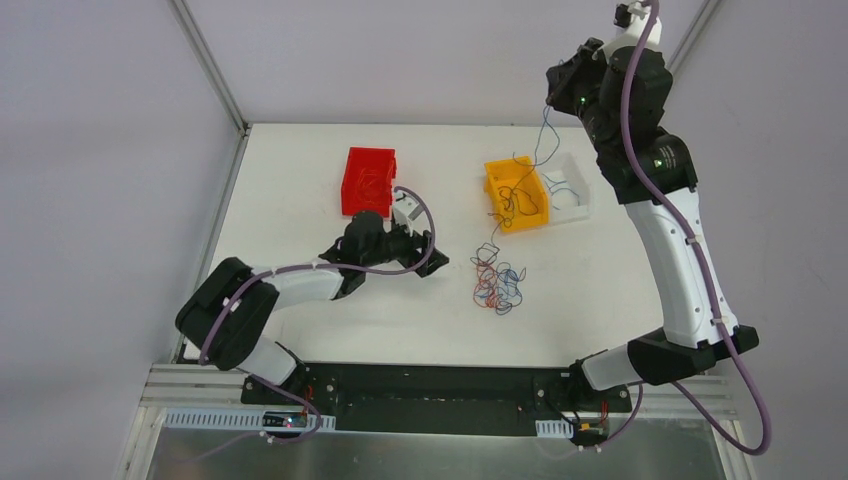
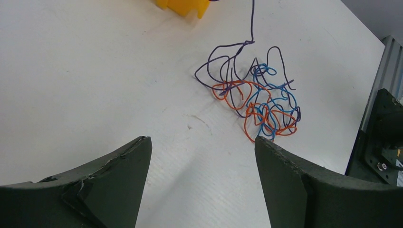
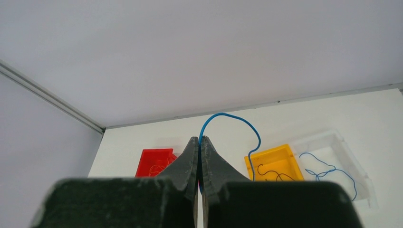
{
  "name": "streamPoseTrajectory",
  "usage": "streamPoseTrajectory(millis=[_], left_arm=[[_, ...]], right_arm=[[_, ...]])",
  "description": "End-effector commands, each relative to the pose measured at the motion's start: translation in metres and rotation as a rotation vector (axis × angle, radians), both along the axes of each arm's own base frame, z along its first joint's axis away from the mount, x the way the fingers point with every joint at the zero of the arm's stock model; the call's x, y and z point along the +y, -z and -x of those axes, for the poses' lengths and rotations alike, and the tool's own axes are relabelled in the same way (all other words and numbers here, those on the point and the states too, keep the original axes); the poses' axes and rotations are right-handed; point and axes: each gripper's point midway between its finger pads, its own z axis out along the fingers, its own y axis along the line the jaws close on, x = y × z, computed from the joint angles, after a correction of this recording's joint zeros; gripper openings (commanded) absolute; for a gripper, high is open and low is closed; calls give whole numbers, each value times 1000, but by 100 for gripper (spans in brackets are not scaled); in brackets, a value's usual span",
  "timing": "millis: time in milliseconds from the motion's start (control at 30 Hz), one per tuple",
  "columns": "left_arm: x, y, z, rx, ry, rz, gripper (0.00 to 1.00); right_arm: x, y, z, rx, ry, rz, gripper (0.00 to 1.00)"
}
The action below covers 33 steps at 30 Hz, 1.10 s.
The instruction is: Untangle the cables
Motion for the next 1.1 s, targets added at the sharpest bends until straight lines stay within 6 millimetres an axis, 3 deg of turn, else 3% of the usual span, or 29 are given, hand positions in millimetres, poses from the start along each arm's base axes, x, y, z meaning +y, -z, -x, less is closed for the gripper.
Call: streamPoseTrajectory(millis=[0, 200, 433, 600, 633, 700, 733, 833, 867, 900, 1067], left_arm=[[-40, -33, -10, -32, 86, 151, 82], [-81, -39, -16, -54, 116, 185, 82], [-126, -30, -34, -22, 132, 186, 78], [-141, -5, -49, 43, 94, 141, 60], [-141, 0, -51, 53, 85, 136, 52], [-141, 8, -52, 73, 80, 132, 14], [-139, 10, -51, 85, 70, 130, 0], [-120, 8, -40, 72, 36, 111, 0], [-109, 16, -36, 80, 12, 81, 0], [-96, 13, -34, 80, -14, 58, 0], [-26, 41, -22, 227, -144, -121, 0]], right_arm=[[-1, -29, 18, -80, -34, -65, 0], [1, -39, 31, -101, -71, -104, 0], [6, -45, 40, -110, -109, -141, 0], [3, -48, 47, -121, -109, -156, 0], [2, -50, 49, -127, -108, -160, 0], [-2, -53, 55, -140, -105, -161, 0], [-5, -54, 57, -146, -97, -154, 0], [-20, -55, 65, -168, -39, -131, 0], [-24, -52, 65, -170, -23, -117, 0], [-29, -48, 66, -168, 1, -101, 0], [-61, -23, 65, -131, 159, -26, 0]])
